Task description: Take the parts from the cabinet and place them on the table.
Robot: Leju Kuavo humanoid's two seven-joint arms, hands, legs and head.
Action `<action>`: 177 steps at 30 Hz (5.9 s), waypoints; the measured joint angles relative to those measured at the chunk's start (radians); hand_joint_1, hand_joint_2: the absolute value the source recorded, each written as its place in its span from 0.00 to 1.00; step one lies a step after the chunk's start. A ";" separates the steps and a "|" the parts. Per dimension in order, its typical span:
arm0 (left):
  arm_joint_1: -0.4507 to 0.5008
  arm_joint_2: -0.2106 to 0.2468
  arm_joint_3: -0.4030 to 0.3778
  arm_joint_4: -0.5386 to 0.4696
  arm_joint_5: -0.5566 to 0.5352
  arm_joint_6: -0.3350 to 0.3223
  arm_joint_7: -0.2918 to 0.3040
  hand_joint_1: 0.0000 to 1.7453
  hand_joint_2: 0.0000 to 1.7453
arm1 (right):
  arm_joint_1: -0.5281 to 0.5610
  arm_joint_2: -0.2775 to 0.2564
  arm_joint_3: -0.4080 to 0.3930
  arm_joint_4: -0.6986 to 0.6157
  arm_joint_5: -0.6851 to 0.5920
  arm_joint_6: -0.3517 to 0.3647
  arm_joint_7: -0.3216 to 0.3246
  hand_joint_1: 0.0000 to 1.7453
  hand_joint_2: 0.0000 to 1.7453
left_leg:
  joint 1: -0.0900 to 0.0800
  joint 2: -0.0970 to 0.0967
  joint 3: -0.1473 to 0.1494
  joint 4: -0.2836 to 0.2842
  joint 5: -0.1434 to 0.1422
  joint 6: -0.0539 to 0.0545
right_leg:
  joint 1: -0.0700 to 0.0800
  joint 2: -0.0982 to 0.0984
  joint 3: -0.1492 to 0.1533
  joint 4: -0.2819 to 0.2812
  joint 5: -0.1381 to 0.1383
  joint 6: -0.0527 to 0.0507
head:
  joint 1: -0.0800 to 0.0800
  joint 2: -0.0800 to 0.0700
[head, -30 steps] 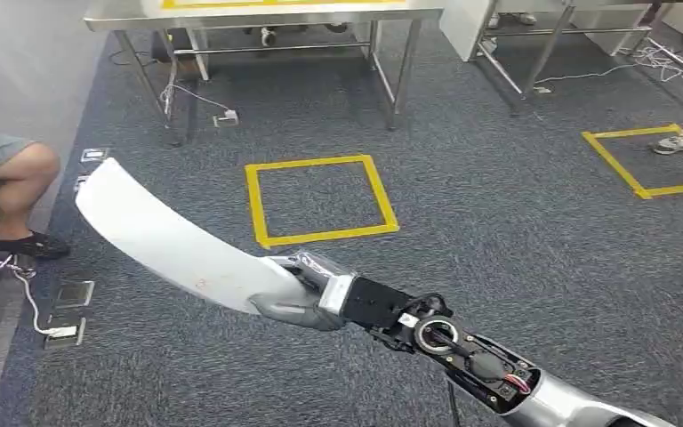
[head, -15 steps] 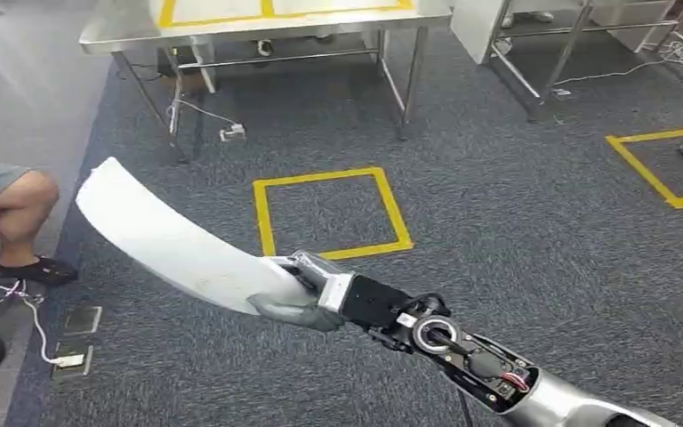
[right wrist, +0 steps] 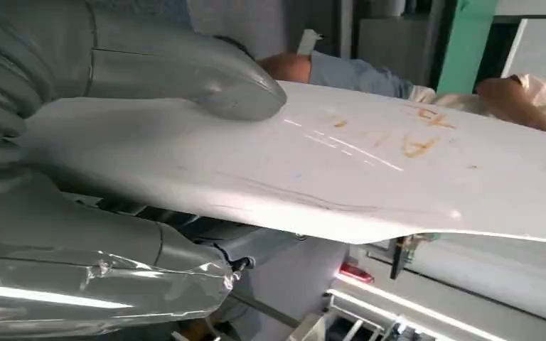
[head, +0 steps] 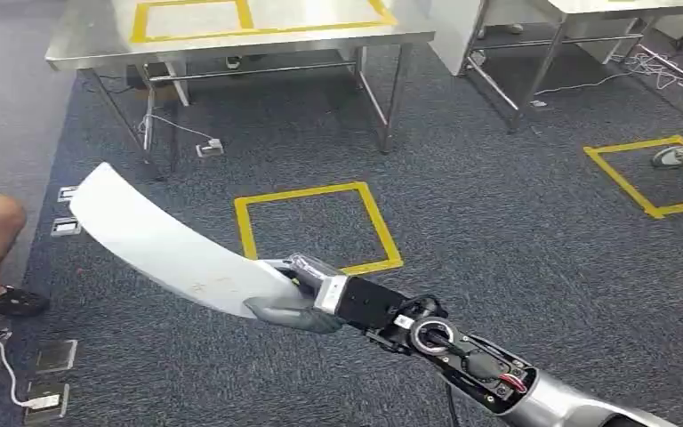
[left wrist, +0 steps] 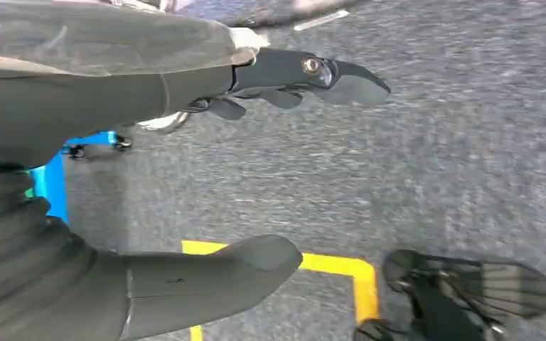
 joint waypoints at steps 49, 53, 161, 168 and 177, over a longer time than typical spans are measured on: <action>0.000 -0.006 0.000 -0.001 0.013 0.008 -0.001 0.00 1.00 | -0.027 0.005 0.006 0.008 0.000 0.027 -0.016 0.99 1.00 | 0.015 -0.001 -0.189 0.153 -0.089 -0.065 | -0.001 0.014 0.224 -0.301 0.133 -0.048 | -0.015 0.000; 0.008 -0.004 0.000 0.000 0.014 0.013 0.003 0.00 1.00 | -0.024 0.005 0.008 0.010 0.000 0.026 -0.011 0.99 1.00 | 0.008 0.000 -0.182 0.050 0.118 -0.045 | 0.005 0.019 0.271 -0.310 0.071 -0.025 | -0.023 0.000; -0.014 0.000 -0.010 0.000 -0.013 -0.005 -0.037 0.00 1.00 | -0.304 0.099 0.045 0.297 0.092 -0.024 0.011 0.99 1.00 | 0.010 -0.012 -0.100 -0.010 0.072 -0.053 | -0.006 0.001 0.124 -0.310 0.176 -0.016 | -0.012 0.000; -0.014 0.000 -0.010 0.000 -0.012 -0.005 -0.037 0.00 1.00 | -0.330 0.135 0.058 0.378 0.092 -0.024 0.003 0.99 1.00 | 0.010 -0.013 -0.100 -0.010 0.073 -0.053 | -0.006 0.000 0.125 -0.310 0.177 -0.016 | -0.012 0.000; -0.014 0.005 -0.010 0.000 -0.008 -0.006 -0.038 0.00 1.00 | -0.365 0.184 0.073 0.436 0.089 -0.026 -0.015 0.99 1.00 | 0.009 -0.014 -0.085 -0.025 0.071 -0.032 | -0.006 -0.001 0.143 -0.324 0.178 -0.001 | -0.017 0.000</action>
